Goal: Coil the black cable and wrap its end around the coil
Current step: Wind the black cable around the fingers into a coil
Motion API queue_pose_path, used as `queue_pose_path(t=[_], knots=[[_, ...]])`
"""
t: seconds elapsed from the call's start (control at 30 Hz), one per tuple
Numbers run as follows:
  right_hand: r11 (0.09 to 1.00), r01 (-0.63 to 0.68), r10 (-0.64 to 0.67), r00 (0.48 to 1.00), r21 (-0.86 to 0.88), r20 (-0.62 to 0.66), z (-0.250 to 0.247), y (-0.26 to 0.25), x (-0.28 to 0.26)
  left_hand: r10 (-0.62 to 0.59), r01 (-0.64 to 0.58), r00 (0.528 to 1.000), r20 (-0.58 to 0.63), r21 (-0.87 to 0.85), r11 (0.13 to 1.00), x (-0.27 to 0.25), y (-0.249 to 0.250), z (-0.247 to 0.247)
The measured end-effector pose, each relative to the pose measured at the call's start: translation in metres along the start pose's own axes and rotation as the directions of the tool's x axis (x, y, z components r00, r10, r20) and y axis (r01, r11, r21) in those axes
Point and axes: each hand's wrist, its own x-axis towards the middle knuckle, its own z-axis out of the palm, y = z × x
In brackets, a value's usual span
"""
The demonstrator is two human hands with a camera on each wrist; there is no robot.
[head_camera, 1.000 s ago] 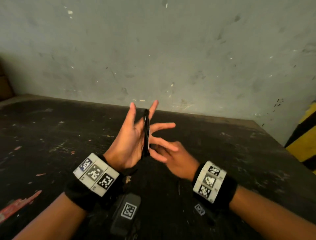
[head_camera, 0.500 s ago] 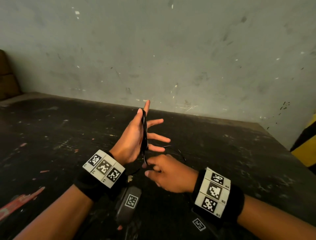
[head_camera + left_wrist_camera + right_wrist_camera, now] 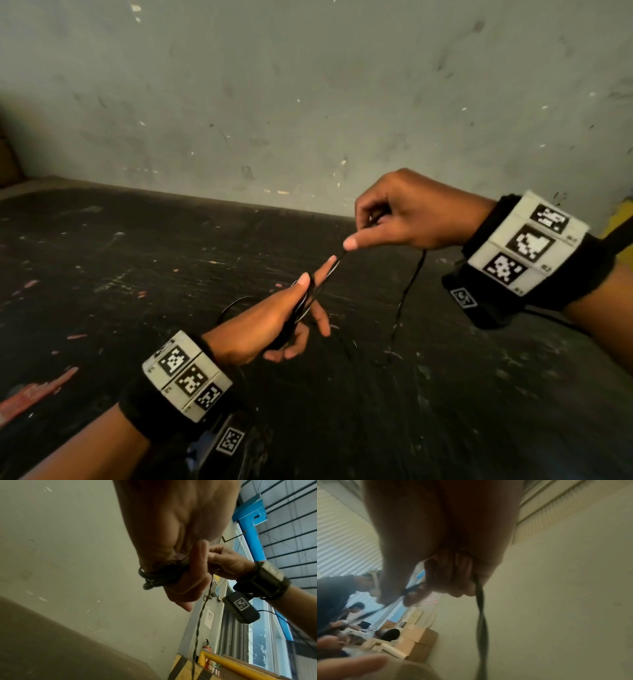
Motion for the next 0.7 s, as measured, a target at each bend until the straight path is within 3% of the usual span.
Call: queue_pose_path(t=[0.23,0.4,0.47,0.57,0.7], knots=[[0.992,0.038,-0.017,0.984,0.118,-0.178,0.013,0.024,0.002,0.134,-0.09,0.962,0.236,-0.189,0.978,-0.011,0.019,0.008],[0.949,-0.009,0.096,0.96,0.316,-0.262,0.063,0.043,0.005,0.259,-0.09,0.909,0.327,-0.452,0.887,-0.014,0.033,0.008],[0.933,-0.015,0.111,0.962,0.359,-0.249,0.092,0.041,0.001,0.332,-0.107,0.896,0.296,-0.581,0.807,-0.013,0.04,0.006],[0.923,-0.044,0.118,0.978,0.381,-0.172,0.133,0.024,-0.006,0.381,-0.182,0.912,0.152,-0.684,0.707,-0.006,0.05,-0.002],[0.941,0.002,0.035,0.994,0.34,-0.101,0.159,-0.01,-0.008,0.331,-0.288,0.942,-0.057,-0.644,0.709,0.003,0.053,-0.011]])
